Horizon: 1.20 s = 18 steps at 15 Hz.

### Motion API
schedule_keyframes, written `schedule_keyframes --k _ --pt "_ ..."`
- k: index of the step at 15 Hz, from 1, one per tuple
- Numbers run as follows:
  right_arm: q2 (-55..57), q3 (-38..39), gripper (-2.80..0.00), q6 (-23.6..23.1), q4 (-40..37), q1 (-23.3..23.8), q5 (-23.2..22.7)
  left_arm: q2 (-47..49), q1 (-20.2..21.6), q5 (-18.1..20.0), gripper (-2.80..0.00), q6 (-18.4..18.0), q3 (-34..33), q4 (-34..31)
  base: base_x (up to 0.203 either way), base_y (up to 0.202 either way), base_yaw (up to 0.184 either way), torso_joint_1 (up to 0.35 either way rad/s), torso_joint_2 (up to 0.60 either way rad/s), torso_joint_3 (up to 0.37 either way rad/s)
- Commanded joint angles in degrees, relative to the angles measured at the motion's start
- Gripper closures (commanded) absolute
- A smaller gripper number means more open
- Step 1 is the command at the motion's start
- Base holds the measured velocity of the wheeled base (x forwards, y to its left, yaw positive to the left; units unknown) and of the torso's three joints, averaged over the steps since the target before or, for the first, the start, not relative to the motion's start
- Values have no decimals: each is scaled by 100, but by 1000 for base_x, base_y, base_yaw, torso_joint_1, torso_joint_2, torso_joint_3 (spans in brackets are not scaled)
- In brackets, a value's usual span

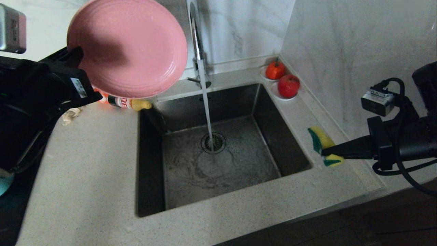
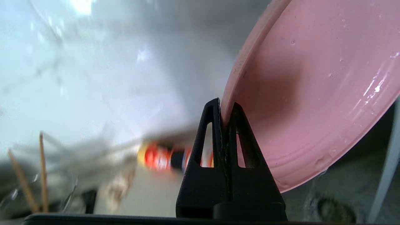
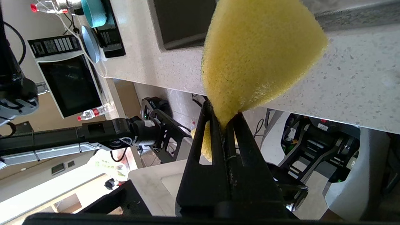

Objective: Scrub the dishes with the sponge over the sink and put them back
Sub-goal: Wipe the plate

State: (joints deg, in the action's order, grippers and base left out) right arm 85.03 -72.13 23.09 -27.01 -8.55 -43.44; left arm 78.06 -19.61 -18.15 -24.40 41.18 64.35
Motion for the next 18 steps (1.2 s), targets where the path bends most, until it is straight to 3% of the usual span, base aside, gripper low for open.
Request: schedule_keyframes --k 1,3,5,6,8,10,14,18 --pt "-4 10 0 11 -14 -23 -25 -70 -7 37 0 26 -125 82 0 0 0 0 0 0" --pt "-59 15 0 20 -30 -68 -38 -192 -7 -6 0 127 -64 -332 0 0 0 0 0 0" --pt "-187 -3 0 31 -37 -165 -69 -569 -8 3 0 361 41 -1250 0 0 0 0 0 0" --pt "-328 -14 0 46 -47 -262 -81 -799 -11 23 0 573 211 -2045 0 0 0 0 0 0" --pt "-513 -68 0 55 -212 -484 -94 -1173 -15 145 0 1153 746 -3586 0 0 0 0 0 0" --pt "-674 -172 0 62 -284 -642 -244 -1441 -16 505 0 1929 1301 -4640 0 0 0 0 0 0" --pt "-833 -620 0 82 -506 -997 -589 -1608 -16 1283 0 2769 1592 -5253 0 0 0 0 0 0" --pt "-1100 -1072 0 94 -781 -1360 -860 -1879 -28 1854 0 2806 1521 -5490 0 0 0 0 0 0"
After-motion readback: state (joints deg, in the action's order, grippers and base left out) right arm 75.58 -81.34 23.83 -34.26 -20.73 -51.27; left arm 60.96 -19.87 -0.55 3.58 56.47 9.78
